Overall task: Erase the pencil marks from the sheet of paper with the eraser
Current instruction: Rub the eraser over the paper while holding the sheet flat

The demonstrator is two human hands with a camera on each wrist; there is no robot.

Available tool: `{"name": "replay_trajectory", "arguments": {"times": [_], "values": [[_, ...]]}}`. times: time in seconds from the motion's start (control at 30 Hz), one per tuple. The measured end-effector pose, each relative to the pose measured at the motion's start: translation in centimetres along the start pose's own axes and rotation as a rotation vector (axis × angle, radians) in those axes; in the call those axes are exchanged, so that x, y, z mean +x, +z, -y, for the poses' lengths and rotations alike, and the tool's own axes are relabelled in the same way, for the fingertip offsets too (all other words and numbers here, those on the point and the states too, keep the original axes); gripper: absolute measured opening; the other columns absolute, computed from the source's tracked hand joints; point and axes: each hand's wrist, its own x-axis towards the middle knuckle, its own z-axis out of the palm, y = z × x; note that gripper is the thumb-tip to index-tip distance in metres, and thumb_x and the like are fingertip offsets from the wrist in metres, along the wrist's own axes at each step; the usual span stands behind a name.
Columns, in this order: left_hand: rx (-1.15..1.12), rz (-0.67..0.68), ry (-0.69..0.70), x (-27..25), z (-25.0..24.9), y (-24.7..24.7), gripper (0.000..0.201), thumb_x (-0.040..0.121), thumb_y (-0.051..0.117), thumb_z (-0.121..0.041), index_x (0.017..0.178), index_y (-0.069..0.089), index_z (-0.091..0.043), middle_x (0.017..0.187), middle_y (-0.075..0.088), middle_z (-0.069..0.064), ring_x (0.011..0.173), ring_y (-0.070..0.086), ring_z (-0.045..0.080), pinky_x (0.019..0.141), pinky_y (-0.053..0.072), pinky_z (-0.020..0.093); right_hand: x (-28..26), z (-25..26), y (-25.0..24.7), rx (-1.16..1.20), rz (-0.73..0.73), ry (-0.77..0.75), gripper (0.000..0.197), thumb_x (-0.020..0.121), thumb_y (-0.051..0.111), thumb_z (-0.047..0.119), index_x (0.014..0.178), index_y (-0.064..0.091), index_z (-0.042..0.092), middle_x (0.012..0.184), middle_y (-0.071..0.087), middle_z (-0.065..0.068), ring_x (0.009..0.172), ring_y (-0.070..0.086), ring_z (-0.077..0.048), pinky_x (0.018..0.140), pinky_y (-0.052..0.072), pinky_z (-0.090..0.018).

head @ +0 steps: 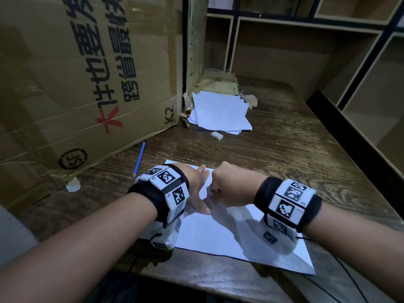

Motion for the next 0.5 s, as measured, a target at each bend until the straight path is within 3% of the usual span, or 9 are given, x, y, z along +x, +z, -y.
{"name": "replay_trajectory", "arguments": {"times": [0.2,0.27,0.33,0.4,0.5], "values": [[-0.048,-0.007,0.034,0.3,0.3,0.1,0.124,0.077,0.067,-0.073,0.159,-0.012,-0.026,0.166,-0.019,-0.009,0.153,0.014,0.023,0.118,0.026,0.037,1.4,-0.6,-0.4,0.003,-0.096,0.059,0.045,0.093,0.055,0.016,0.054,0.033,0.021,0.061,0.038,0.000,0.052,0.041,-0.020,0.051,0.036,-0.027],[-0.055,0.007,0.032,0.4,0.5,0.0,0.123,0.075,0.070,-0.073,0.160,-0.007,-0.028,0.166,-0.018,-0.011,0.153,0.014,0.024,0.118,0.028,0.041,0.5,0.0,0.1,0.034,-0.057,0.023,0.047,0.090,0.061,0.019,0.055,0.030,0.022,0.059,0.036,0.002,0.051,0.039,-0.018,0.051,0.040,-0.032],[-0.040,0.026,0.021,0.4,0.4,0.1,0.124,0.075,0.069,-0.073,0.160,-0.009,-0.028,0.165,-0.021,-0.010,0.154,0.012,0.026,0.115,0.029,0.042,0.0,0.2,0.1,0.060,0.004,-0.003,0.044,0.087,0.065,0.025,0.054,0.037,0.020,0.056,0.040,0.002,0.055,0.048,-0.025,0.058,0.052,-0.041],[-0.021,0.013,0.020,0.2,0.1,-0.1,0.125,0.077,0.065,-0.074,0.159,-0.014,-0.024,0.165,-0.022,-0.010,0.154,0.011,0.025,0.114,0.030,0.041,0.7,-0.6,-0.2,0.045,-0.001,0.027,0.038,0.088,0.063,0.025,0.054,0.046,0.016,0.055,0.044,0.000,0.058,0.052,-0.028,0.061,0.055,-0.042],[-0.024,0.005,-0.004,-0.5,-0.3,-0.3,0.117,0.084,0.060,-0.071,0.159,-0.015,-0.019,0.165,-0.021,-0.008,0.154,0.008,0.021,0.114,0.029,0.038,2.0,-1.8,-0.5,0.035,-0.089,0.124,0.037,0.087,0.055,0.016,0.053,0.044,0.012,0.057,0.043,-0.006,0.054,0.047,-0.029,0.057,0.053,-0.039]]}}
